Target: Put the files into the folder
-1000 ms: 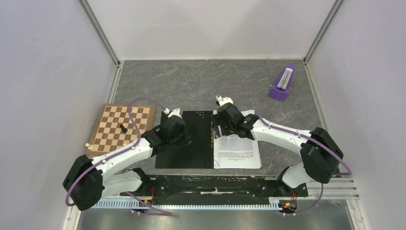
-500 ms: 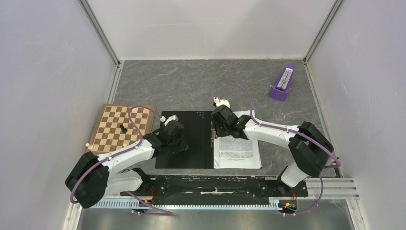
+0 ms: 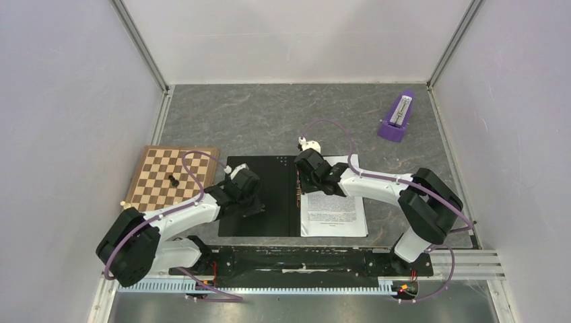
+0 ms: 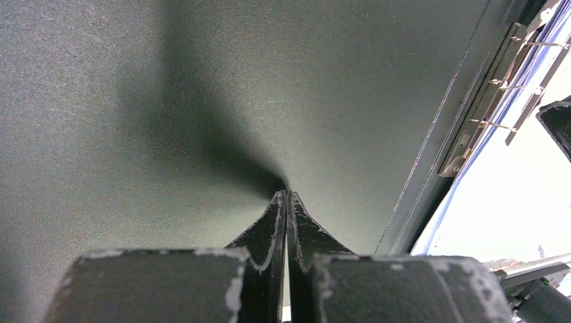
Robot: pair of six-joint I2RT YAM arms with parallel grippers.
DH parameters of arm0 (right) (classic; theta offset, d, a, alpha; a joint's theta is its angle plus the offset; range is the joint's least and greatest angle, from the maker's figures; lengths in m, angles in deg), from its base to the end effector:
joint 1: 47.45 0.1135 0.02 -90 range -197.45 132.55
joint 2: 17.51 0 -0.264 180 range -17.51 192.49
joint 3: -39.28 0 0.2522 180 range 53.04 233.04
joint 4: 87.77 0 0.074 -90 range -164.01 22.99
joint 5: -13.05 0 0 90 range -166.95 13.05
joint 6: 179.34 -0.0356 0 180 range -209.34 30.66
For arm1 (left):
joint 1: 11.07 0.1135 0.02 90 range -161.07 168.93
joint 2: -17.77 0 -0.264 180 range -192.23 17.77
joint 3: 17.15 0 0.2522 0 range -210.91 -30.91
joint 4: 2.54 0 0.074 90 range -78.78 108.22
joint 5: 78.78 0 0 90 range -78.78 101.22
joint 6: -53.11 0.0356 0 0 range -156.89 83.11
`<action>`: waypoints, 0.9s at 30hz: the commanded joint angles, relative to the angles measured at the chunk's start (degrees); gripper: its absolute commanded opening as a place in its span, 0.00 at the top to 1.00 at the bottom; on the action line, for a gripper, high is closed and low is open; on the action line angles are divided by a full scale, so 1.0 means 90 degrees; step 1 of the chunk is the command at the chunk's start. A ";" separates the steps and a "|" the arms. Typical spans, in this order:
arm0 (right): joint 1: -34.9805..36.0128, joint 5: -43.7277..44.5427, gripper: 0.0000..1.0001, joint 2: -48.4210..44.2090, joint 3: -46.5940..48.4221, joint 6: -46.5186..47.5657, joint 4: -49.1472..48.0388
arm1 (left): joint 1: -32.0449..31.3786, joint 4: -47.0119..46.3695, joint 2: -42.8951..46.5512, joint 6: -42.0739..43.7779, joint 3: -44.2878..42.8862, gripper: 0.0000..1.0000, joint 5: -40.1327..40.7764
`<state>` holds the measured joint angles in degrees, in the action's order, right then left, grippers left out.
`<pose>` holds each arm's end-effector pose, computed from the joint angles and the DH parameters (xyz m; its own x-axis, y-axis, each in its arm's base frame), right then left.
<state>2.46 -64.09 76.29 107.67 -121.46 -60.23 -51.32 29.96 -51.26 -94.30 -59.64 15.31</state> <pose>0.2191 0.2480 0.1819 -0.7859 -0.1288 -0.6047 -0.2853 0.9433 0.1699 0.1600 -0.1321 0.1534 -0.8719 -0.3630 -0.3286 -0.2194 0.8896 -0.4005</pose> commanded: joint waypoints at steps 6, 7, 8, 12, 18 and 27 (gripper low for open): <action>0.0112 0.0011 0.80 0.0007 -0.0151 -0.0239 -0.0313 | 0.0028 -0.0196 -0.0112 -0.0299 0.0009 0.96 -0.0051; 0.0117 0.0016 0.80 0.0017 -0.0152 -0.0240 -0.0311 | 0.0033 -0.0200 -0.0121 -0.0300 0.0019 0.96 -0.0050; 0.0120 0.0009 0.81 0.0017 -0.0161 -0.0240 -0.0315 | 0.0038 -0.0197 -0.0124 -0.0308 0.0019 0.96 -0.0047; 0.0128 0.0079 0.81 -0.0011 -0.0243 -0.0248 -0.0309 | 0.0039 -0.0197 -0.0103 -0.0318 0.0045 0.96 -0.0035; 0.0157 0.0152 0.81 -0.0068 -0.0347 -0.0273 -0.0305 | 0.0031 -0.0217 -0.0103 -0.0330 0.0079 0.96 -0.0013; 0.0289 0.0152 0.87 -0.0168 -0.0452 -0.0317 -0.0289 | 0.0048 -0.0271 -0.0210 -0.0355 0.0048 0.97 -0.0034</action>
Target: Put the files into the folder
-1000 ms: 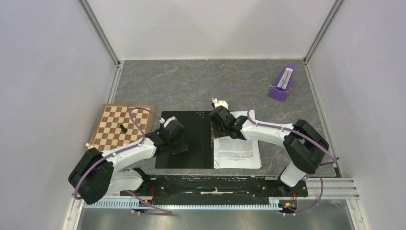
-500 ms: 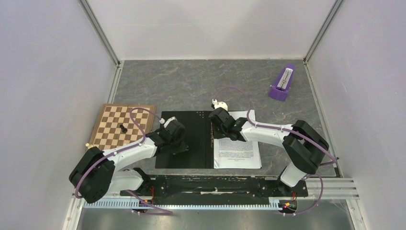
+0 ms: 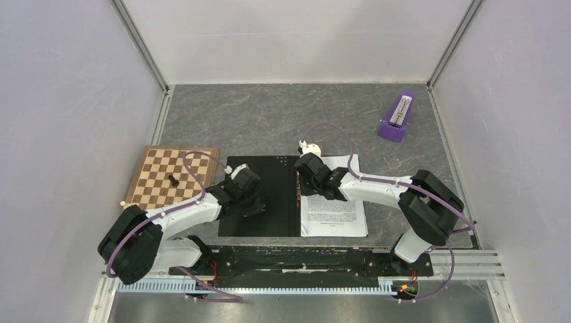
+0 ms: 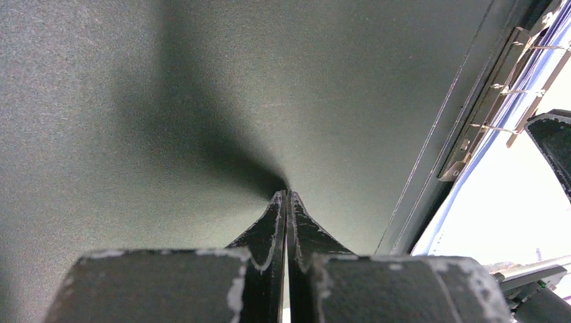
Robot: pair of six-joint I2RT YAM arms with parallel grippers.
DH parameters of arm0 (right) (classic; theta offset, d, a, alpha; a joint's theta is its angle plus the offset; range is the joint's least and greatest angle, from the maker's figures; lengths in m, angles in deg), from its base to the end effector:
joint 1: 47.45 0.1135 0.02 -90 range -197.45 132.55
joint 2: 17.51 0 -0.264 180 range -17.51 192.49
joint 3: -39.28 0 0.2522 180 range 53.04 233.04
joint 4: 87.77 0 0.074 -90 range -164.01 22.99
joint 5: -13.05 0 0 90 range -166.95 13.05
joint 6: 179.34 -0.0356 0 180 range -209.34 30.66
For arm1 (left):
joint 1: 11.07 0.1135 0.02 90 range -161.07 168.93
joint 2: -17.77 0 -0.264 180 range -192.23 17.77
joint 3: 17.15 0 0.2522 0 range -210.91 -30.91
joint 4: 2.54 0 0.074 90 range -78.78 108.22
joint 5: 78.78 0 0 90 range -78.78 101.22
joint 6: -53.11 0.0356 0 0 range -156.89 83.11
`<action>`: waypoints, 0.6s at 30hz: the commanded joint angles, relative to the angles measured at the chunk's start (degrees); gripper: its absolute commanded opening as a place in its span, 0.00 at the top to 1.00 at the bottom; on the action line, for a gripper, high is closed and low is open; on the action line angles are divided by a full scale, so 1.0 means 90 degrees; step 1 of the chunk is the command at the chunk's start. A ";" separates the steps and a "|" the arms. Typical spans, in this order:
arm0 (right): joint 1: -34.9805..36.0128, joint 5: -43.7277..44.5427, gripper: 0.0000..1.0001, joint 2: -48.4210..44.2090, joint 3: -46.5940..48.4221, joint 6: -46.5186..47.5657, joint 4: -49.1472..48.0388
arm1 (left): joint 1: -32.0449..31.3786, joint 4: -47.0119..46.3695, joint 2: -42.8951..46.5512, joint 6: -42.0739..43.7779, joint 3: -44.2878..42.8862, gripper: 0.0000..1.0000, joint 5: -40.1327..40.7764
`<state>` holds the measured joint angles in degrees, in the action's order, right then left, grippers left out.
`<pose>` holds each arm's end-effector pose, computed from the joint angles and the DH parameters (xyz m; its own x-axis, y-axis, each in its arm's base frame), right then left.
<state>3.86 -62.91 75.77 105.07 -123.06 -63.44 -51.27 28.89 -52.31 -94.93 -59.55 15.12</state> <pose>0.2105 0.2490 0.1753 -0.7770 -0.1087 -0.6200 -0.2791 0.9424 0.1845 0.1617 -0.1334 0.1506 -0.8707 -0.3724 -0.3213 -0.2294 0.8852 -0.4047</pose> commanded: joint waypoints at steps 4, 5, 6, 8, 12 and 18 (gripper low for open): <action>0.0198 0.0031 0.88 -0.0143 -0.0251 -0.0198 0.0067 | 0.0043 -0.0157 -0.0124 -0.0309 0.0023 0.97 -0.0021; 0.0207 0.0023 0.88 -0.0159 -0.0280 -0.0210 0.0050 | 0.0039 -0.0148 -0.0131 -0.0309 0.0013 0.97 -0.0014; 0.0217 0.0026 0.89 -0.0174 -0.0316 -0.0223 0.0038 | 0.0043 -0.0133 -0.0134 -0.0309 0.0017 0.97 -0.0003; 0.0229 0.0028 0.89 -0.0197 -0.0383 -0.0252 0.0011 | 0.0049 -0.0118 -0.0151 -0.0306 -0.0001 0.97 0.0010; 0.0239 0.0048 0.90 -0.0242 -0.0496 -0.0294 -0.0008 | 0.0053 -0.0108 -0.0184 -0.0319 -0.0006 0.97 -0.0004; 0.0246 0.0043 0.83 -0.0363 -0.0479 -0.0289 -0.0056 | 0.0046 -0.0095 -0.0211 -0.0317 -0.0044 0.97 0.0002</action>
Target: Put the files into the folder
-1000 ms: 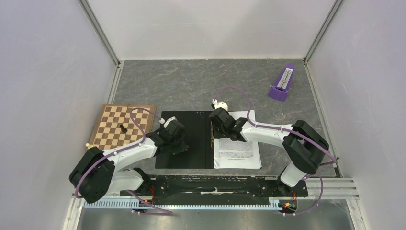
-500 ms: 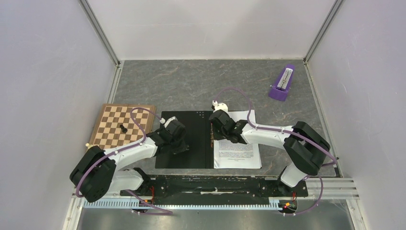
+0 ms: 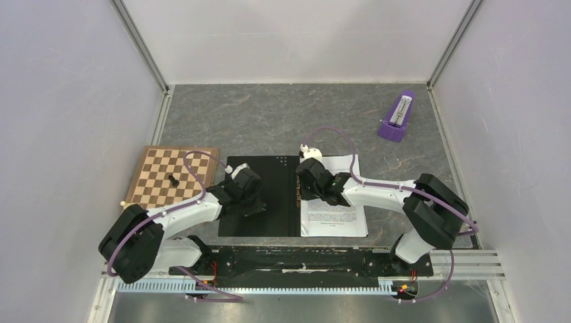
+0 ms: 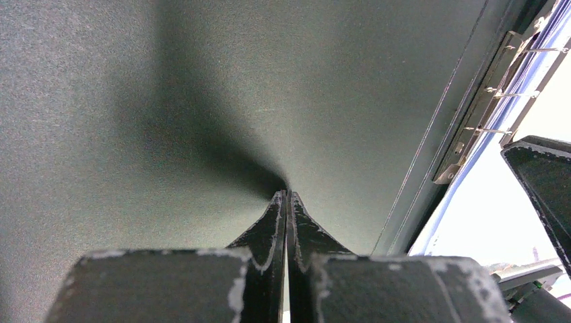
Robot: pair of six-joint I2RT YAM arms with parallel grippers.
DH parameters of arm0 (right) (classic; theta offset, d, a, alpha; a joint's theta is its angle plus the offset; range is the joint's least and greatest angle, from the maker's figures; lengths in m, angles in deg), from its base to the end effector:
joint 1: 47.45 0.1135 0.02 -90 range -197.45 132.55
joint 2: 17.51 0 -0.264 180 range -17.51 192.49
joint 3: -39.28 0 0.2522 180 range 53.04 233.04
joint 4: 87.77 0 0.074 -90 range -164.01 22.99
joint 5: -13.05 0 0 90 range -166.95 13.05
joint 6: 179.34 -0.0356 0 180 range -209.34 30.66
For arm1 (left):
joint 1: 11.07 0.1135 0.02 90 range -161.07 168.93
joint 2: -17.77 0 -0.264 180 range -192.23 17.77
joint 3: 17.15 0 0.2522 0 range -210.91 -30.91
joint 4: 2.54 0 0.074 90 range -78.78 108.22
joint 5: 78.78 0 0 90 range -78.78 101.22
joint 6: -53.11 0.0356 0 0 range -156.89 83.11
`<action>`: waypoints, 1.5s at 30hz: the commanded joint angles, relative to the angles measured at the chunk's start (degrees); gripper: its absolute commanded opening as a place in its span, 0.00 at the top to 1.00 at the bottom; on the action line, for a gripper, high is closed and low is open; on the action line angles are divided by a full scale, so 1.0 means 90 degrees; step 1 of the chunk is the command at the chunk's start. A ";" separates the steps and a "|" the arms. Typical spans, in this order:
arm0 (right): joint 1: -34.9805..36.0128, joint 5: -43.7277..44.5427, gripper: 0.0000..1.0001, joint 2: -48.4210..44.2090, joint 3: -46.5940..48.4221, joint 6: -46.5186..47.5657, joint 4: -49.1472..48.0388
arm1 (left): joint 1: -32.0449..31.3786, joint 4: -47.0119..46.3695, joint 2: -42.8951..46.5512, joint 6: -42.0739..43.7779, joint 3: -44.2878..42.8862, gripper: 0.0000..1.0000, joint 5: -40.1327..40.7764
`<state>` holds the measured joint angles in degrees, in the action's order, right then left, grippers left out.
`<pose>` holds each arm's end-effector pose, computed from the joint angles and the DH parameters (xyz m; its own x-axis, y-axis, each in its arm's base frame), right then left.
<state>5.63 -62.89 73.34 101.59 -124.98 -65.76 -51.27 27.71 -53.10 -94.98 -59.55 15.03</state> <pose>0.1958 0.2462 0.1732 -0.7748 -0.0903 -0.6257 -0.2846 0.9336 0.2178 0.1635 -0.1351 0.1491 -0.8694 -0.3743 -0.3227 -0.2276 0.8829 -0.4107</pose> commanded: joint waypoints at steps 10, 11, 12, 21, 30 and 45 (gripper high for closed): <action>-0.0017 0.0595 0.67 0.0104 0.0599 0.0178 0.0627 | 0.0063 0.0111 -0.0096 -0.0314 -0.0043 0.97 0.0055; -0.0019 0.0587 0.67 0.0197 0.0664 0.0197 0.0627 | 0.0061 0.0120 -0.0097 -0.0312 -0.0049 0.97 0.0058; -0.0026 0.0576 0.67 0.0269 0.0718 0.0219 0.0625 | 0.0061 0.0133 -0.0097 -0.0304 -0.0049 0.97 0.0065; -0.0027 0.0792 0.68 0.0643 0.0952 0.0262 0.0693 | 0.0091 0.0189 -0.0012 -0.0282 -0.0030 0.97 0.0093; -0.0028 0.0714 0.77 0.0561 0.0828 0.0236 0.0624 | 0.0100 0.0165 -0.0036 -0.0283 -0.0009 0.97 0.0090; -0.0019 0.0248 0.88 0.0186 0.0153 0.0166 0.0252 | 0.0130 0.0139 -0.0227 -0.0238 -0.0106 0.97 0.0070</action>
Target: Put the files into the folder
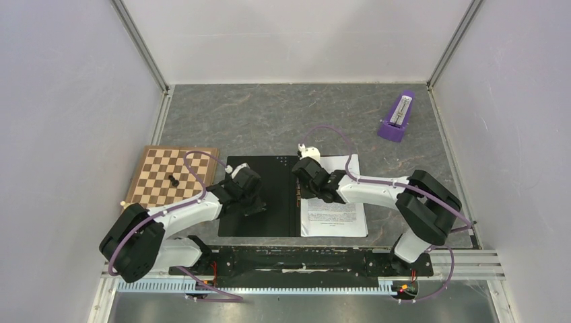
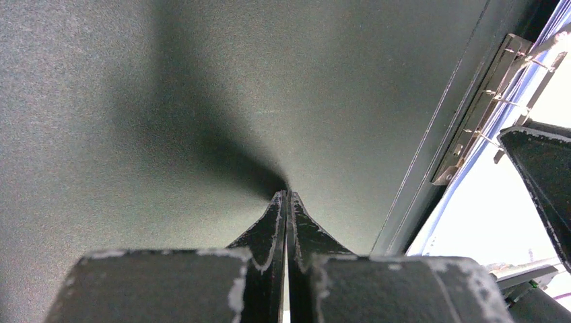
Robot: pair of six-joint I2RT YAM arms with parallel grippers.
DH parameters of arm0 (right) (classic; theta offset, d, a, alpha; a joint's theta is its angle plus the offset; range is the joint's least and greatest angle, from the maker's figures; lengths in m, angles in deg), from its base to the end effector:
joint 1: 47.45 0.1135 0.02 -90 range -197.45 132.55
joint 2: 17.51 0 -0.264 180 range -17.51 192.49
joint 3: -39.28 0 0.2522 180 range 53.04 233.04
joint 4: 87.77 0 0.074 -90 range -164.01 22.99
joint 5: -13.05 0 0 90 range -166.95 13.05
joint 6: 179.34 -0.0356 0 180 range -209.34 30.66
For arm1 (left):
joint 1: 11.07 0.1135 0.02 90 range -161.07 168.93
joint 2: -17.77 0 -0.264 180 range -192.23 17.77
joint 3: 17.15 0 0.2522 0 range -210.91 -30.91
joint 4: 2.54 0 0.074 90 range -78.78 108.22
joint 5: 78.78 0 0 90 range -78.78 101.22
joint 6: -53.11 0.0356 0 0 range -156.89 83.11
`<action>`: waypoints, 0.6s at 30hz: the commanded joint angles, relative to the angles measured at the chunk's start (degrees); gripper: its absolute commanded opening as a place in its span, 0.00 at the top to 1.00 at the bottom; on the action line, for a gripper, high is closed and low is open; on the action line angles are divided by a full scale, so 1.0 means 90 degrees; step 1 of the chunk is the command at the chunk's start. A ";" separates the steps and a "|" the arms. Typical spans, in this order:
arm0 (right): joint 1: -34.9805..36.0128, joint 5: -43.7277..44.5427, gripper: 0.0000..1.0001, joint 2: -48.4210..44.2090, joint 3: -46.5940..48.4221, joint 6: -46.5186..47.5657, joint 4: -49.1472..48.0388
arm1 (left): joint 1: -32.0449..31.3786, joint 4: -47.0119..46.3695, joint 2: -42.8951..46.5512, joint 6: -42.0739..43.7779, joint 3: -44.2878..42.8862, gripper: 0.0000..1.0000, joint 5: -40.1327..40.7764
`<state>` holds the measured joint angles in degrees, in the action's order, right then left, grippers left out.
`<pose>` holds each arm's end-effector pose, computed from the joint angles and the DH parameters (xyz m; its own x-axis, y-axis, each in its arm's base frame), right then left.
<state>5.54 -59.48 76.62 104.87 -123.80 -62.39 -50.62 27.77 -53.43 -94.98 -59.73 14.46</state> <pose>0.2037 0.2524 0.1691 -0.7719 -0.1273 -0.6229 -0.2650 0.9550 0.1332 0.1654 -0.1340 0.1488 -0.8697 -0.3810 -0.3139 -0.2365 0.8797 -0.4125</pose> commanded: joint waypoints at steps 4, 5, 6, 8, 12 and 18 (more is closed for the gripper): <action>0.0010 -0.0209 0.89 -0.0201 -0.0309 0.0023 -0.0154 | 0.0054 0.0111 -0.0291 -0.0235 -0.0124 0.97 0.0094; 0.0013 -0.0198 0.90 -0.0213 -0.0347 0.0012 -0.0172 | 0.0067 0.0106 -0.0304 -0.0236 -0.0128 0.97 0.0079; 0.0020 -0.0199 0.90 -0.0224 -0.0405 0.0012 -0.0200 | 0.0068 0.0113 -0.0312 -0.0234 -0.0133 0.97 0.0079; 0.0013 -0.0199 0.89 -0.0264 -0.0538 -0.0014 -0.0318 | 0.0067 0.0109 -0.0337 -0.0245 -0.0145 0.97 0.0074; 0.0015 -0.0249 0.89 -0.0288 -0.0828 -0.0016 -0.0651 | 0.0087 0.0133 -0.0374 -0.0243 -0.0186 0.97 0.0050; 0.0014 -0.0092 0.89 -0.0292 -0.1049 0.0002 -0.0845 | 0.0098 0.0192 -0.0359 -0.0252 -0.0225 0.97 0.0050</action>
<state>5.63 -61.66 74.04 97.77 -124.91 -70.61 -50.14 27.47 -55.59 -94.98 -61.23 13.74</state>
